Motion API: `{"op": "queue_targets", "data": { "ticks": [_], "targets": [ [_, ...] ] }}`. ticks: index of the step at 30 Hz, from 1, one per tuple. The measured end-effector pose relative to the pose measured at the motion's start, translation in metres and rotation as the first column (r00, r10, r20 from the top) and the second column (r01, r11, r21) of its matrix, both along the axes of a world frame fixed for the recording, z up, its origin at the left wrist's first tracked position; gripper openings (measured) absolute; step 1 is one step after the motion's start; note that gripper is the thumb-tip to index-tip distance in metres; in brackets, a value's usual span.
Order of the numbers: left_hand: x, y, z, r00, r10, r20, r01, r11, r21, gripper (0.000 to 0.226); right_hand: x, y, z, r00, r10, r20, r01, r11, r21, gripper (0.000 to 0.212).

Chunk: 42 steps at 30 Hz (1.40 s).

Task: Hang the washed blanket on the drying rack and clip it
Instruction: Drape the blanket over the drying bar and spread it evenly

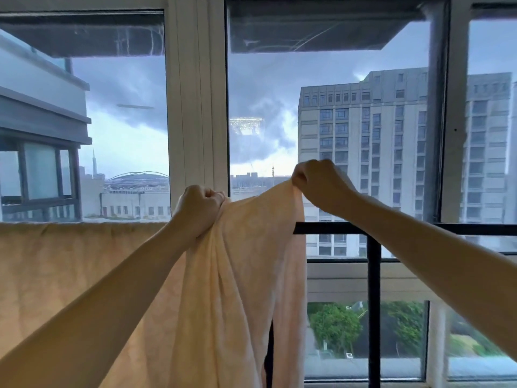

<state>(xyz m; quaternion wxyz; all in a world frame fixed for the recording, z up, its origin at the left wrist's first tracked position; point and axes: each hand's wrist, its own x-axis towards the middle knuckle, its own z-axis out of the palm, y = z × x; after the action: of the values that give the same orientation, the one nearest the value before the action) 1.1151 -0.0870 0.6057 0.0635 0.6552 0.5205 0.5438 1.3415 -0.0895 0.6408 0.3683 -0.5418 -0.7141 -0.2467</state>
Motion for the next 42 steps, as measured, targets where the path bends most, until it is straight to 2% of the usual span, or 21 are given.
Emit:
{"op": "queue_targets", "data": {
  "ticks": [2, 4, 6, 7, 8, 10, 13, 15, 17, 21, 24, 26, 30, 33, 39, 42],
  "targets": [
    [0.008, -0.004, -0.005, 1.000, -0.016, -0.020, 0.015, 1.000, -0.014, 0.033, -0.005, -0.006, -0.010, 0.990, 0.120, -0.079, -0.123, 0.991, -0.043, 0.019],
    [0.020, -0.011, -0.008, 0.996, -0.075, -0.051, 0.073, 0.997, -0.036, 0.050, -0.015, -0.012, -0.012, 0.930, 0.291, -0.223, -0.314, 0.946, -0.077, 0.017],
    [0.034, -0.023, -0.010, 0.979, -0.094, -0.180, 0.086, 0.995, -0.051, 0.066, -0.028, -0.016, -0.010, 0.855, 0.408, -0.321, -0.453, 0.888, -0.076, 0.014],
    [0.040, -0.028, -0.011, 0.958, -0.056, -0.281, 0.053, 0.998, -0.017, 0.066, -0.035, -0.017, -0.009, 0.839, 0.443, -0.315, -0.481, 0.875, -0.051, 0.013],
    [0.044, -0.030, -0.013, 0.930, 0.006, -0.367, 0.014, 0.999, 0.051, 0.062, -0.041, -0.019, -0.008, 0.825, 0.481, -0.298, -0.509, 0.860, -0.022, 0.012],
    [0.044, -0.029, -0.014, 0.912, 0.090, -0.400, -0.025, 0.986, 0.164, 0.044, -0.049, -0.020, -0.008, 0.778, 0.547, -0.309, -0.575, 0.818, 0.001, 0.012],
    [0.030, -0.020, -0.011, 0.972, -0.054, -0.230, 0.068, 0.996, 0.054, 0.015, -0.045, -0.013, -0.010, 0.706, 0.563, -0.429, -0.642, 0.765, -0.052, 0.011],
    [0.017, -0.014, -0.007, 0.987, -0.133, -0.086, 0.130, 0.991, -0.038, 0.016, -0.039, -0.005, -0.013, 0.749, 0.519, -0.412, -0.600, 0.795, -0.089, 0.008],
    [0.007, -0.011, -0.003, 0.991, -0.134, 0.013, 0.134, 0.984, -0.120, 0.021, -0.038, 0.002, -0.020, 0.777, 0.498, -0.386, -0.583, 0.800, -0.140, 0.002],
    [-0.005, -0.007, 0.001, 0.978, -0.123, 0.169, 0.161, 0.958, -0.237, 0.027, -0.046, 0.010, -0.034, 0.864, 0.452, -0.224, -0.499, 0.828, -0.255, 0.015],
    [-0.009, -0.005, 0.001, 0.958, -0.139, 0.249, 0.203, 0.945, -0.256, 0.032, -0.050, 0.012, -0.043, 0.866, 0.476, -0.153, -0.499, 0.802, -0.328, 0.026],
    [-0.008, -0.005, 0.001, 0.950, -0.153, 0.272, 0.227, 0.937, -0.267, 0.031, -0.052, 0.014, -0.047, 0.858, 0.496, -0.132, -0.513, 0.816, -0.266, 0.026],
    [-0.005, -0.003, 0.002, 0.946, -0.171, 0.276, 0.247, 0.930, -0.271, 0.031, -0.057, 0.020, -0.044, 0.864, 0.486, -0.134, -0.499, 0.862, -0.090, 0.010],
    [-0.007, -0.002, 0.002, 0.924, -0.191, 0.331, 0.287, 0.919, -0.271, 0.031, -0.060, 0.024, -0.043, 0.881, 0.472, -0.042, -0.474, 0.876, -0.091, 0.011],
    [-0.007, -0.004, -0.001, 0.928, -0.231, 0.292, 0.311, 0.912, -0.267, 0.035, -0.070, 0.021, -0.043, 0.920, 0.388, 0.060, -0.388, 0.922, -0.012, 0.012],
    [-0.007, -0.003, 0.000, 0.931, -0.228, 0.286, 0.308, 0.910, -0.277, 0.025, -0.070, 0.017, -0.041, 0.964, 0.254, 0.079, -0.258, 0.965, 0.054, 0.022]
  ]
}}
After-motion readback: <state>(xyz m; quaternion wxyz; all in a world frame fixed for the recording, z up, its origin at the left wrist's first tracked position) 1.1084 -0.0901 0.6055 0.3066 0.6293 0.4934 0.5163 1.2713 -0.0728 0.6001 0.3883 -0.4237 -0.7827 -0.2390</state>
